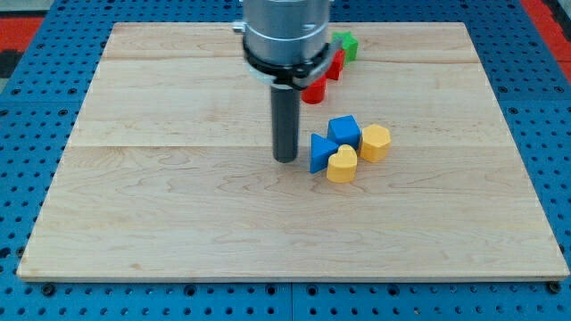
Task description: Move your arm to the top left of the board
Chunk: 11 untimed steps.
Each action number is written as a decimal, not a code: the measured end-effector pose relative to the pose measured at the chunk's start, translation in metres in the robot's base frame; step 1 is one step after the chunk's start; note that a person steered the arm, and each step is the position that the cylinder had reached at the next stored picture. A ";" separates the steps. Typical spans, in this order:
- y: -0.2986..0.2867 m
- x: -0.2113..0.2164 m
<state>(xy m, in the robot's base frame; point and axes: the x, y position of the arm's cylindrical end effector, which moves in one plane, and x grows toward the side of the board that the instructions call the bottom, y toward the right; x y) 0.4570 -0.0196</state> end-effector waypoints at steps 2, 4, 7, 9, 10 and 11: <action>-0.088 -0.034; -0.101 -0.047; -0.108 -0.063; -0.116 -0.076; -0.122 -0.083; -0.130 -0.087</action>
